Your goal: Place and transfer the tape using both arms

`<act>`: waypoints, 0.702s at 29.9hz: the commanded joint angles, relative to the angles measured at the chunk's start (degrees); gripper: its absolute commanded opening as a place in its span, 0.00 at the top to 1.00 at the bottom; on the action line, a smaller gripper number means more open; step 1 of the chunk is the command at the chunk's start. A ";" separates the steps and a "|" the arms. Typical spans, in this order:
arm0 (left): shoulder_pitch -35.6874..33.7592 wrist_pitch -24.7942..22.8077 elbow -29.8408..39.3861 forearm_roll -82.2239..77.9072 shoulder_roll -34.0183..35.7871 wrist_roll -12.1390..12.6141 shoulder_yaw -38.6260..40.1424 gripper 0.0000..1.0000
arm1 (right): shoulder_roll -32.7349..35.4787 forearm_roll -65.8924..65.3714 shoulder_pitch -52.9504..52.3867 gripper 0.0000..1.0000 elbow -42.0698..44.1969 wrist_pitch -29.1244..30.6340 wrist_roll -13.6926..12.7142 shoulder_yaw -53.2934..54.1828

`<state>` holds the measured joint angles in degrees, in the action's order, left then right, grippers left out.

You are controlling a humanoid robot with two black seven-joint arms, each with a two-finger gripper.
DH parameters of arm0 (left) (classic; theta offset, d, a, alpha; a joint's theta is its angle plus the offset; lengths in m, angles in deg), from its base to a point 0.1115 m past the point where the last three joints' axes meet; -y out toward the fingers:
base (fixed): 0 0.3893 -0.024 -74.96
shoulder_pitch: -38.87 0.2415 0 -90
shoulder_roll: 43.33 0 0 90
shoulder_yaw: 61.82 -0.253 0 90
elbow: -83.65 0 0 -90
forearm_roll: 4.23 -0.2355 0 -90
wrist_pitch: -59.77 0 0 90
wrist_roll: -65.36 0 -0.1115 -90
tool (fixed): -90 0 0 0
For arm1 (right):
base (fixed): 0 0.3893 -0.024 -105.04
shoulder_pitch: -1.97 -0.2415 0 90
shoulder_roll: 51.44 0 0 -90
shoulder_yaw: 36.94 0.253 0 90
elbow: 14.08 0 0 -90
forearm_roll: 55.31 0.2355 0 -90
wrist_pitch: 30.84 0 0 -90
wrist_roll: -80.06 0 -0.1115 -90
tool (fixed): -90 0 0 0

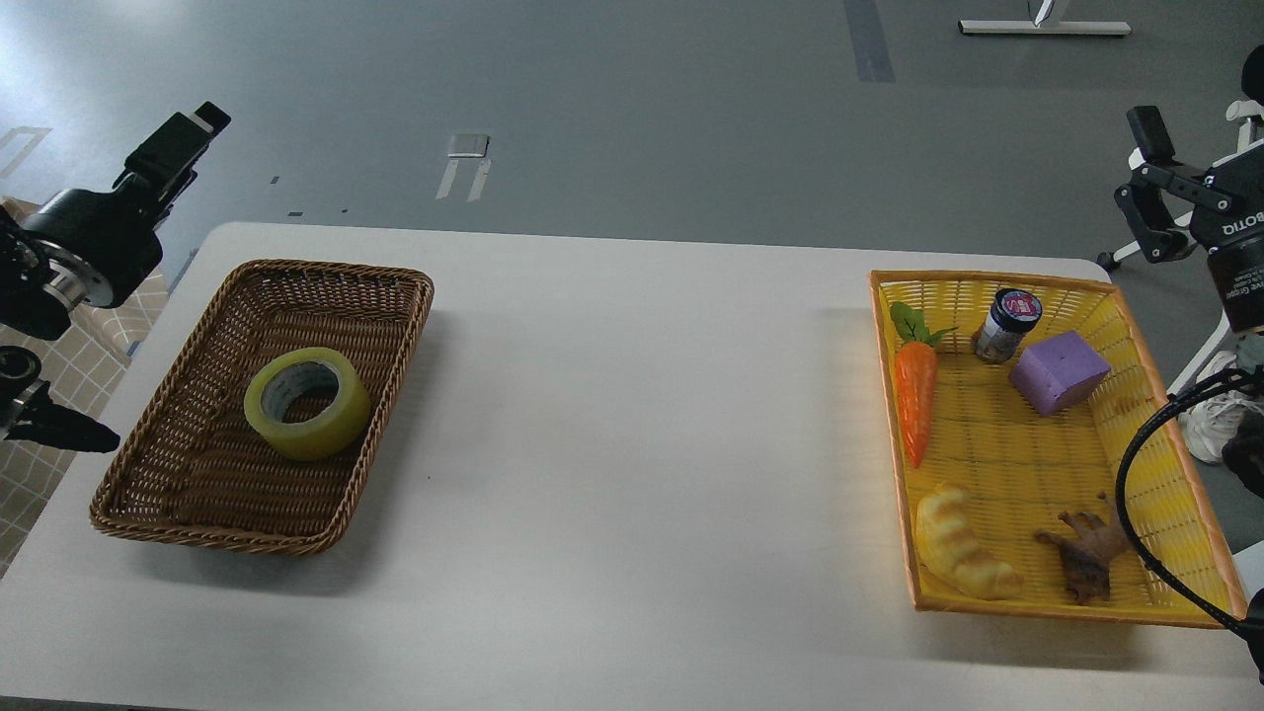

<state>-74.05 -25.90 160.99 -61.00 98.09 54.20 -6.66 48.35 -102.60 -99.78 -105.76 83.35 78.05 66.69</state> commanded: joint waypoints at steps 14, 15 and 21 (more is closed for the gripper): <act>-0.55 -13.90 9.41 15.71 -31.29 2.37 19.37 0.02 | 0.05 0.00 -8.46 0.00 0.72 0.60 -0.27 -5.28; -0.37 -14.52 9.41 16.59 -31.82 2.98 19.37 0.02 | -0.03 0.00 -8.89 0.00 0.72 0.52 -0.27 -6.07; 0.33 -15.31 9.32 18.71 -38.05 5.45 22.79 0.02 | -5.12 0.00 -11.62 0.00 0.54 -0.36 0.34 -10.99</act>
<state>-73.99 -40.76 170.35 -42.58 63.66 59.26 13.71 46.87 -102.59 -110.32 -105.05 83.16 78.14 57.12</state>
